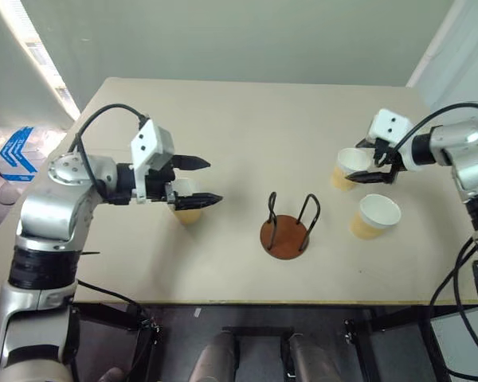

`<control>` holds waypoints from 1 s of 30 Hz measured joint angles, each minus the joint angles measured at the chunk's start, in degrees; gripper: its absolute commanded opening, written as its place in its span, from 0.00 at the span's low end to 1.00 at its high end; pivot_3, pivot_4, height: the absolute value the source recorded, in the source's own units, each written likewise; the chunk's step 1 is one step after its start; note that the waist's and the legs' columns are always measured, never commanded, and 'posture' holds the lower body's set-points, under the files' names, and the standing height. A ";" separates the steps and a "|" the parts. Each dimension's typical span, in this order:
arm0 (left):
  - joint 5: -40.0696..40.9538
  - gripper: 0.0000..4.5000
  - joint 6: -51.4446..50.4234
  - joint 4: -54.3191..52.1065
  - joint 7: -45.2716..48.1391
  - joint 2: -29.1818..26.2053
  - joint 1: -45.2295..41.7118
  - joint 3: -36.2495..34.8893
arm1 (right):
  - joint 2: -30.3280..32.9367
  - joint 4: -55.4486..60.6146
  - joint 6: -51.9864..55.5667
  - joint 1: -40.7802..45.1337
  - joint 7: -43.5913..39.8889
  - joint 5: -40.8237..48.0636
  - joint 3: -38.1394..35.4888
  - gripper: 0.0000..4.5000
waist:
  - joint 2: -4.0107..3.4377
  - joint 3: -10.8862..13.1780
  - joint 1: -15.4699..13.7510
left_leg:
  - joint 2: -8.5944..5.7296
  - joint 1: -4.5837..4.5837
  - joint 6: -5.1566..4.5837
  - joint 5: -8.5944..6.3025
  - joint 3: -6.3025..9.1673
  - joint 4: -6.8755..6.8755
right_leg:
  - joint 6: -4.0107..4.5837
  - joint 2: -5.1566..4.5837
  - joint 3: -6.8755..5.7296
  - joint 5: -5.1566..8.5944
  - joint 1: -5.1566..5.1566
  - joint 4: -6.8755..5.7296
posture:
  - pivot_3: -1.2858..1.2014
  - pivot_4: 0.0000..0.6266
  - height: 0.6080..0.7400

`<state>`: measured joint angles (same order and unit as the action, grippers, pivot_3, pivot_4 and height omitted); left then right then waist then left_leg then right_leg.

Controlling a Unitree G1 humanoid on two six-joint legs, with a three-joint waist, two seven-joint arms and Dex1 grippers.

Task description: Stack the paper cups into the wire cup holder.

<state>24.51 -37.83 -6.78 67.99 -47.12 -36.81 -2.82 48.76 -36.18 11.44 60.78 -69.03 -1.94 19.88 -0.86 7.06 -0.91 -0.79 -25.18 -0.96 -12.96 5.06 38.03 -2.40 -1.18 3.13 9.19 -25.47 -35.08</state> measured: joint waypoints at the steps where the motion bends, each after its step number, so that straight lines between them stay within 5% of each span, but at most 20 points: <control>1: 0.21 1.00 -0.07 -0.26 -0.34 -0.23 0.06 -0.15 | -0.91 -2.61 -1.33 0.89 -0.02 -1.11 0.36 1.00 | 0.00 0.00 0.03 | 0.01 0.00 0.04 -0.01 -0.01 -0.02 | 0.03 0.00 0.00 0.02 -0.05 -0.01 | 0.52 0.24 1.00; 7: 0.60 1.00 -0.12 -0.36 -1.92 -1.20 0.09 -0.29 | -4.41 -14.72 -8.96 5.52 1.12 -7.44 1.19 1.00 | -0.02 0.01 0.19 | 0.09 0.01 0.16 -0.03 -0.01 -0.09 | 0.17 0.01 -0.05 0.09 -0.11 -0.10 | 0.52 0.24 1.00; 9: 0.67 1.00 -0.11 -0.36 -2.11 -1.21 0.10 -0.29 | -5.48 -17.63 -10.96 6.00 1.76 -9.15 1.47 0.91 | -0.02 0.01 0.18 | 0.09 0.02 0.18 -0.04 -0.02 -0.07 | 0.21 0.01 -0.06 0.09 -0.11 -0.14 | 0.52 0.24 1.00; 21: 4.09 1.00 0.09 -0.82 1.10 -1.38 0.54 0.01 | -7.86 -24.03 -16.79 6.39 1.51 -13.04 0.85 0.00 | -0.03 0.02 0.21 | 0.14 0.04 0.36 -0.04 -0.04 -0.07 | 0.41 0.02 -0.08 0.14 -0.21 -0.40 | 0.52 0.24 1.00; 30: 7.79 1.00 0.39 -0.09 7.05 -2.92 -0.15 0.57 | 0.07 9.55 0.17 -0.50 -12.99 -1.41 -7.29 0.00 | -0.04 0.03 0.00 | 0.26 0.02 0.54 -0.07 -0.08 -0.08 | 0.98 0.08 -0.17 0.49 -0.21 -0.44 | 0.52 0.24 1.00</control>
<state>32.30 -37.43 -6.87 75.05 -50.04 -36.96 -2.25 48.83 -26.63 11.60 60.28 -82.02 -3.35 12.59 -0.90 7.08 -0.91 -0.53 -25.16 -0.41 -13.03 4.98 37.95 -1.43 -1.10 2.95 9.68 -25.68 -35.52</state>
